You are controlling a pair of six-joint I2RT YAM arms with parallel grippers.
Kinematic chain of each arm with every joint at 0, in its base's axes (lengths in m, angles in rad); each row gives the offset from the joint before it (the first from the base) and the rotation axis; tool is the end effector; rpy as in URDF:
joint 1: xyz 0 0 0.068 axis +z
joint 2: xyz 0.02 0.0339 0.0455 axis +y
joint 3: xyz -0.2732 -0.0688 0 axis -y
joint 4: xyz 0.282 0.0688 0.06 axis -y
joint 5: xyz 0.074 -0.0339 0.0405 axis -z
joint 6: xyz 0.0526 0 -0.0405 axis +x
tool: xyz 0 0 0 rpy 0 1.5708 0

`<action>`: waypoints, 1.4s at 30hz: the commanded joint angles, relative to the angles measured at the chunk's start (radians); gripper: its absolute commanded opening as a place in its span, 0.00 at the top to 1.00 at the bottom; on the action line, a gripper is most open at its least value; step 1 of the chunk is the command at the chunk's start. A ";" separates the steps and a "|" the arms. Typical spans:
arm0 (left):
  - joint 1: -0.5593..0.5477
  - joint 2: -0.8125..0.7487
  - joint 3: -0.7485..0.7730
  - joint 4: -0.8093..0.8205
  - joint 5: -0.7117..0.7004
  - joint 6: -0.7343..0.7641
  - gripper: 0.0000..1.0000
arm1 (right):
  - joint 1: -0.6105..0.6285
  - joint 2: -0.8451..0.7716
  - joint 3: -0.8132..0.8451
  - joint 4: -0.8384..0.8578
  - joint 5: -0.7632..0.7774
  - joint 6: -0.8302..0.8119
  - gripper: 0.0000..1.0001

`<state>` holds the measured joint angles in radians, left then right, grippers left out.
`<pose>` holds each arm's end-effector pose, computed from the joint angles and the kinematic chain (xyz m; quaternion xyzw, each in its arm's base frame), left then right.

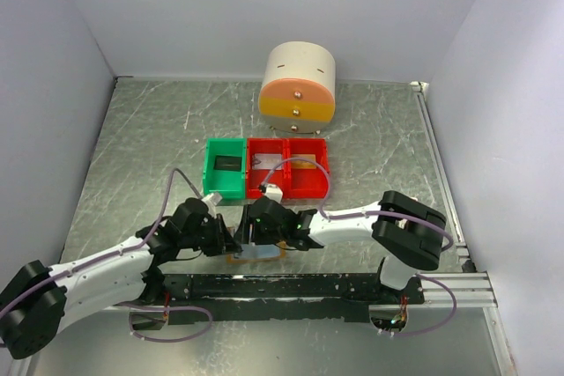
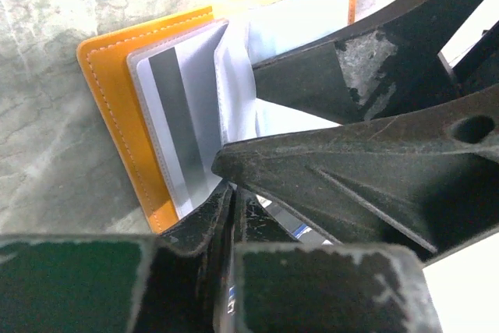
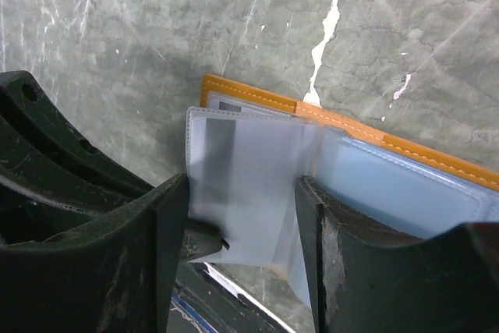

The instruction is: Take the credit cards out of the card holder

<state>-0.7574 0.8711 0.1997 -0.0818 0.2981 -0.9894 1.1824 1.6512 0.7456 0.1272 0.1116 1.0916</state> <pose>0.1295 -0.1437 0.1091 -0.0464 0.9082 -0.3888 0.1480 0.1391 0.3246 0.1123 -0.0203 0.9211 0.3280 0.2086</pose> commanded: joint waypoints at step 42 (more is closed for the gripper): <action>-0.326 0.228 0.428 -0.268 -0.461 0.012 0.25 | -0.108 -0.754 -0.364 -0.258 0.085 0.053 0.27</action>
<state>-1.0794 1.2140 0.6338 -0.2543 -0.0254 -0.9470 1.0786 0.8871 0.3885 -0.2298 0.2352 1.1721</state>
